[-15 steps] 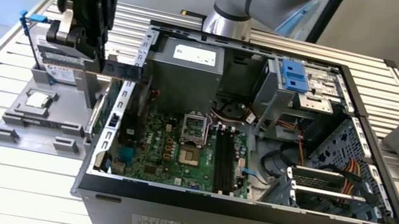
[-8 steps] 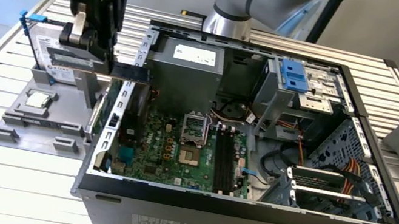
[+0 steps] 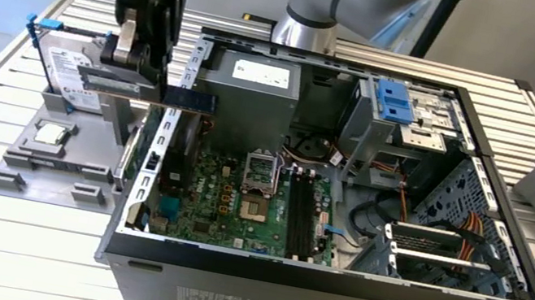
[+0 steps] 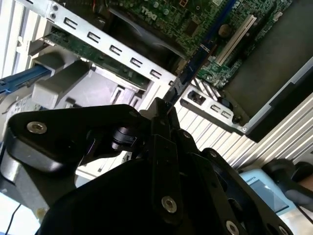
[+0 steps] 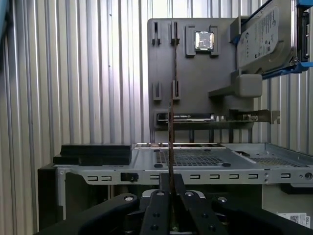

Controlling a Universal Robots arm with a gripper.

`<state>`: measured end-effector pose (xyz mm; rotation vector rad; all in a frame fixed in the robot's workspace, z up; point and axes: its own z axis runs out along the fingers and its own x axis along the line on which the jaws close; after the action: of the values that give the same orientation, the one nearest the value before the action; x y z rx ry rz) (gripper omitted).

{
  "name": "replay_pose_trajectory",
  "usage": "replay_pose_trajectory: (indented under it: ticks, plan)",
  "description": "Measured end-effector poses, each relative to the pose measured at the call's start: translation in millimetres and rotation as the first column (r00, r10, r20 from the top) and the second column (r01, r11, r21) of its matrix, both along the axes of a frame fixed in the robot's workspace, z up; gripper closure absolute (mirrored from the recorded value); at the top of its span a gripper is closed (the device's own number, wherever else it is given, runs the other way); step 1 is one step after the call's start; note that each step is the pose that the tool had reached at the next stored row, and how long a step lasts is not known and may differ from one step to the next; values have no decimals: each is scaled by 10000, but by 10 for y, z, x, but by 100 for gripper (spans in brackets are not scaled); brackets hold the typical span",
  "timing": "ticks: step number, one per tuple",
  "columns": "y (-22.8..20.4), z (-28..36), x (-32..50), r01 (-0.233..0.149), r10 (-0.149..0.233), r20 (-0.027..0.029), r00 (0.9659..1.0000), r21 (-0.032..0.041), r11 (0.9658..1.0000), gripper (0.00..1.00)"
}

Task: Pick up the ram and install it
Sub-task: 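Pick up the ram and move it above insertion slot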

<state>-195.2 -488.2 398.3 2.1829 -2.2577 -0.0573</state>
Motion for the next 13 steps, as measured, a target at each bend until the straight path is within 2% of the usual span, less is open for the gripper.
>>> replay_pose_trajectory:
  ticks: [13]
  plan:
    - [0,0,249,0,0,0,10000,0,10000,100]
